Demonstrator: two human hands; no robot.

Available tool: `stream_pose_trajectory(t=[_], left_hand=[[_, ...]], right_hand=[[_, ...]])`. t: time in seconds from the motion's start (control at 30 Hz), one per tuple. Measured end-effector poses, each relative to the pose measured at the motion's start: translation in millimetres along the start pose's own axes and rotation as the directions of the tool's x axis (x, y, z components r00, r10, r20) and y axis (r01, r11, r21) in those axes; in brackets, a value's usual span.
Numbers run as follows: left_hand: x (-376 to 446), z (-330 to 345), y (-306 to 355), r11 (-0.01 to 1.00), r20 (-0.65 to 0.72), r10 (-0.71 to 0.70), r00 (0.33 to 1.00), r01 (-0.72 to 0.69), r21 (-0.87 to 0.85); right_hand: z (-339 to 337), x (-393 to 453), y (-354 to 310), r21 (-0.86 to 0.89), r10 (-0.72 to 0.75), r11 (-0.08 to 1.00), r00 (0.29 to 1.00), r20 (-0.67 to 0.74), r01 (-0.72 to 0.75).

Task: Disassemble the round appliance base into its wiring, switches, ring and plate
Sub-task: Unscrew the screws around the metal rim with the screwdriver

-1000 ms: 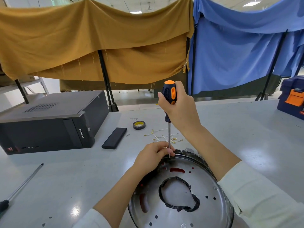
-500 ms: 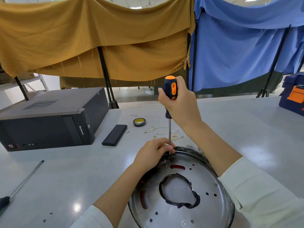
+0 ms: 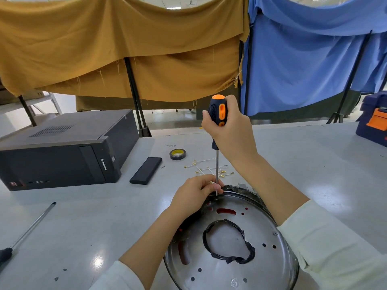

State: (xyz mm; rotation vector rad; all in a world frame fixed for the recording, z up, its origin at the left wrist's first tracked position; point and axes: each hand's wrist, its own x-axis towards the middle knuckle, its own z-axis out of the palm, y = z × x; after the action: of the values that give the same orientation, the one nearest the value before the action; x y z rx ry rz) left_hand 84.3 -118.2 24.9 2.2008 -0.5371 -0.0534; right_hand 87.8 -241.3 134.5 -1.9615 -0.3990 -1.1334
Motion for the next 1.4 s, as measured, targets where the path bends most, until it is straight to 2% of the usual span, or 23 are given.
stream_pose_trajectory(t=[0.23, 0.4, 0.7, 0.9, 1.17, 1.27, 1.4], left_hand=[[1, 0, -2, 0.999, 0.020, -0.007, 1.000, 0.007, -0.039], [1, 1, -2, 1.000, 0.017, -0.001, 1.000, 0.001, -0.020], [2, 0, -2, 1.000, -0.003, -0.002, 1.000, 0.002, 0.005], [3, 1, -2, 1.000, 0.002, -0.003, 1.000, 0.003, 0.009], [1, 1, -2, 0.997, 0.013, 0.004, 1.000, -0.003, -0.080], [2, 1, -3, 0.998, 0.013, -0.008, 1.000, 0.008, -0.065], [2, 0, -3, 0.999, 0.013, -0.009, 1.000, 0.010, -0.046]], right_hand=[[4, 1, -4, -0.233, 0.072, 0.969, 0.997, -0.038, -0.079], [6, -2, -4, -0.341, 0.013, 0.939, 0.994, -0.111, -0.050], [8, 2, -1, -0.168, 0.024, 0.985, 1.000, -0.011, -0.025], [4, 2, -2, -0.135, 0.049, 0.990, 0.999, 0.000, -0.048], [9, -5, -15, -0.290, 0.016, 0.957, 1.000, -0.026, -0.023], [7, -3, -16, -0.272, 0.053, 0.962, 0.998, 0.041, -0.040], [-3, 1, -14, -0.194, 0.098, 0.979, 0.971, 0.216, -0.055]])
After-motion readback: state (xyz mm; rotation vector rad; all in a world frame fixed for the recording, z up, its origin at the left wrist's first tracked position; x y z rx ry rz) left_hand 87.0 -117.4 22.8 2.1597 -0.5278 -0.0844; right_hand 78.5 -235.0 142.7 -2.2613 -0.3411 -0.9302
